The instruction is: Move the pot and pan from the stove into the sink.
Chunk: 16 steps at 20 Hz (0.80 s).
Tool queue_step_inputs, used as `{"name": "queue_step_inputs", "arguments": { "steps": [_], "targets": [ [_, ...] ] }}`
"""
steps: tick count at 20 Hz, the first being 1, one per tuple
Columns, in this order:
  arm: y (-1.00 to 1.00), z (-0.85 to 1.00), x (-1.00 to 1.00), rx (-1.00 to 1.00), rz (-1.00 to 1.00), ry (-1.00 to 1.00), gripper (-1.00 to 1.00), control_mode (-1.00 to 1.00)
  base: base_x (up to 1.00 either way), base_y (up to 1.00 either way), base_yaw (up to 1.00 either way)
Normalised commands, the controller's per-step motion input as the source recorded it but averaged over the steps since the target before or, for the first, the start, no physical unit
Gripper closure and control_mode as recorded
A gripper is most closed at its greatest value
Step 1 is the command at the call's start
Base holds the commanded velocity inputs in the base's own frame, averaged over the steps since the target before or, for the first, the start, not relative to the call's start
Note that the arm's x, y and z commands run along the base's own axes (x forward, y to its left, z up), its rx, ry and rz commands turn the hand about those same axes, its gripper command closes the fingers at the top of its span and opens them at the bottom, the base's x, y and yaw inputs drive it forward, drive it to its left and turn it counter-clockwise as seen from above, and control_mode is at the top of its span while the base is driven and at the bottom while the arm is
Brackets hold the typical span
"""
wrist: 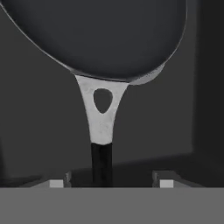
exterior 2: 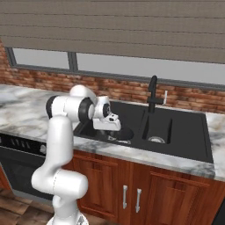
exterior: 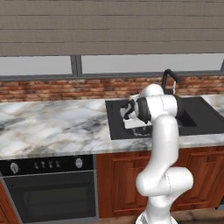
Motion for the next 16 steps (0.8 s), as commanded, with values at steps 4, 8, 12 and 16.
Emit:
{"name": "queue_step_inputs", "arguments": {
  "steps": [4,8,12,16],
  "targets": [
    [0.0,0.77,-0.02,0.04,0.0,0.01,-1.0,-1.0,0.0,0.0,0.0],
    [-0.02,0.71,-0.38,0.03,0.0,0.0,-1.0,-1.0,0.0,0.0,0.0],
    [-0.09,0.59,-0.75,0.03,0.03,-0.01,-1.0,-1.0,0.0,0.0,0.0],
    [-0.11,0.56,-0.9,0.06,0.03,-0.02,-1.0,-1.0,0.0,0.0,0.0]
  ]
}}
